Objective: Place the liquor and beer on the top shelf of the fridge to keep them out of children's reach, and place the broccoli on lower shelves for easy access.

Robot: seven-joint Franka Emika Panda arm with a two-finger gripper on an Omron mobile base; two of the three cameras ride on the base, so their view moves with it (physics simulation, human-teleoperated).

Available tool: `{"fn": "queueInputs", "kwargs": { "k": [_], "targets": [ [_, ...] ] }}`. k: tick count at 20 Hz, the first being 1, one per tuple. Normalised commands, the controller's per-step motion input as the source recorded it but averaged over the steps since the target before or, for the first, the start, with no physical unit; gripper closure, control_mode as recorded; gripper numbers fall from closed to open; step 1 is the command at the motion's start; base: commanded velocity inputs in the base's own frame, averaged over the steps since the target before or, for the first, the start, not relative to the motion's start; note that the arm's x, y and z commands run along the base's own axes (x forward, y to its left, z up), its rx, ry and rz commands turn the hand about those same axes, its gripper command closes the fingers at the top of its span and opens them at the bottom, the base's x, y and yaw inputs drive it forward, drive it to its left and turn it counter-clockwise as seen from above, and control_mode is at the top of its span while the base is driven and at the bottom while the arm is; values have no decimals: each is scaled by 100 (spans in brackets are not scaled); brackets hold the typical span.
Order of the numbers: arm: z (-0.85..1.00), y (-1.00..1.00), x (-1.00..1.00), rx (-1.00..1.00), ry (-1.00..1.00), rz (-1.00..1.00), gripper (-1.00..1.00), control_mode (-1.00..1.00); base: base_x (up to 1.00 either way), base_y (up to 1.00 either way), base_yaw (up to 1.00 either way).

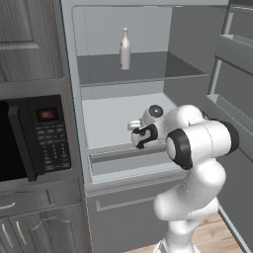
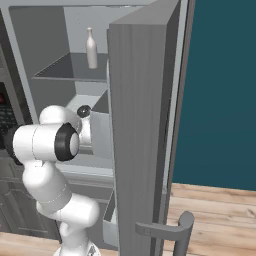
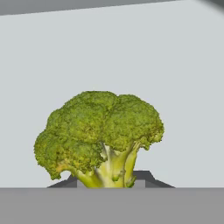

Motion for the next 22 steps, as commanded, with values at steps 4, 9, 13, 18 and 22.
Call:
{"fn": "queueInputs", "kwargs": {
  "k": [4, 9, 13, 18, 22],
  "targets": [
    [-10, 0, 54, 0, 0, 0, -100, -100, 0, 0, 0],
    [2, 0, 14, 0, 0, 0, -100, -100, 0, 0, 0],
    [22, 0, -32, 0, 0, 0, -100, -100, 0, 0, 0],
    [51, -3, -93, -1, 0, 0, -100, -100, 0, 0, 0],
    [89, -15, -95, 0, 0, 0, -100, -100, 0, 0, 0]
  ]
}}
